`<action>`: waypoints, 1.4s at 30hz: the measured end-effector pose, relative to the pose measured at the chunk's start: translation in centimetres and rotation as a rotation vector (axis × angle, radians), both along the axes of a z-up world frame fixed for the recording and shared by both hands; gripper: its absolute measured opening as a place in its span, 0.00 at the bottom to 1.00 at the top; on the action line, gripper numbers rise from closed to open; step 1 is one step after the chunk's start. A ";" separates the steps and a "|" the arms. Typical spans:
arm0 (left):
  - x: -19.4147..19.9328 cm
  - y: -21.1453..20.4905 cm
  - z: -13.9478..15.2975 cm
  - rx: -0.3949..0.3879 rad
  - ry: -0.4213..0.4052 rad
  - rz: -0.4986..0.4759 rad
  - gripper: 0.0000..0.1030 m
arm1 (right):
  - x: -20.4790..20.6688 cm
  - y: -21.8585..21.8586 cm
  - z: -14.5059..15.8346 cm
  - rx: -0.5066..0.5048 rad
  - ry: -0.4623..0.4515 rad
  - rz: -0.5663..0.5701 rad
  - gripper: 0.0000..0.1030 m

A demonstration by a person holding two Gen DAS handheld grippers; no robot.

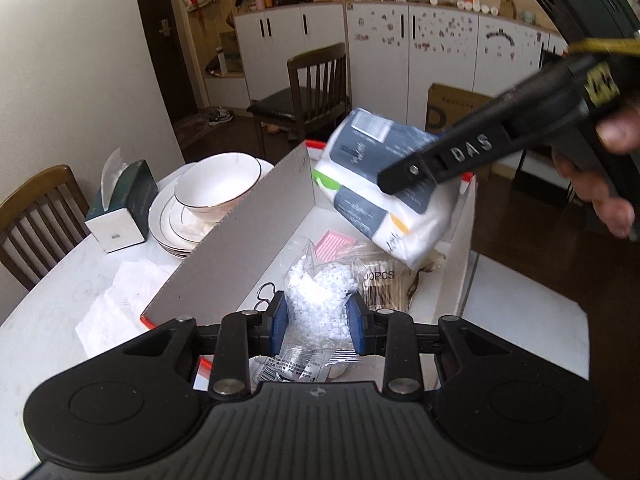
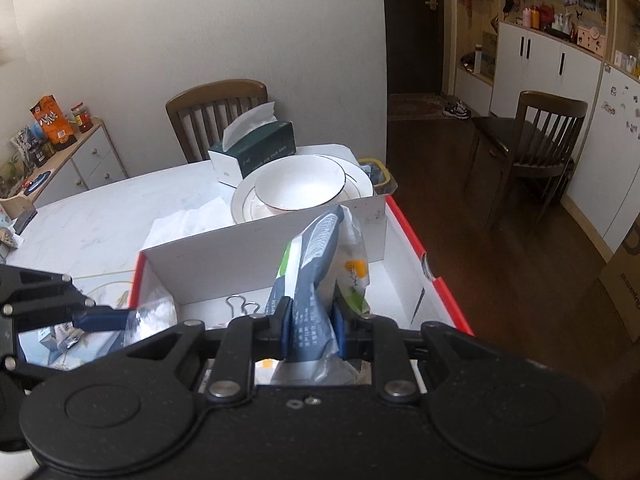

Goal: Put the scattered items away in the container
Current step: 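Carry the wipes pack and bead bag with both grippers over the red box, then open both grippers to drop the wipes pack and bead bag into the box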

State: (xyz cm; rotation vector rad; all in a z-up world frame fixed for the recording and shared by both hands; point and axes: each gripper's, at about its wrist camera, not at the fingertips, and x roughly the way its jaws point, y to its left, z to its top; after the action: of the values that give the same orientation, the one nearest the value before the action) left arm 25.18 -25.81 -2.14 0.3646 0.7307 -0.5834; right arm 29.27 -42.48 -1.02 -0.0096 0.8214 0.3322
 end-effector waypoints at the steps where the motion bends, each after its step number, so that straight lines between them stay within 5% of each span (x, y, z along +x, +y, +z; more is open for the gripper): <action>1: 0.2 -0.3 -0.2 0.012 0.004 -0.002 0.29 | 0.5 0.0 -0.2 -0.005 0.002 0.002 0.19; 22: 5.1 -2.4 -4.7 0.063 0.208 0.060 0.29 | 6.9 1.1 -5.1 0.006 0.140 0.008 0.20; 42: 4.6 -3.8 -7.0 0.124 0.312 -0.003 0.29 | 6.5 2.1 -6.9 -0.028 0.163 0.062 0.29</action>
State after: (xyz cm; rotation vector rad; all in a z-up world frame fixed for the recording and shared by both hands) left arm 29.73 -29.65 -9.11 0.3934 1.0696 -0.6062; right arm 35.72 -40.34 -7.91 -0.0344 0.9891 0.3830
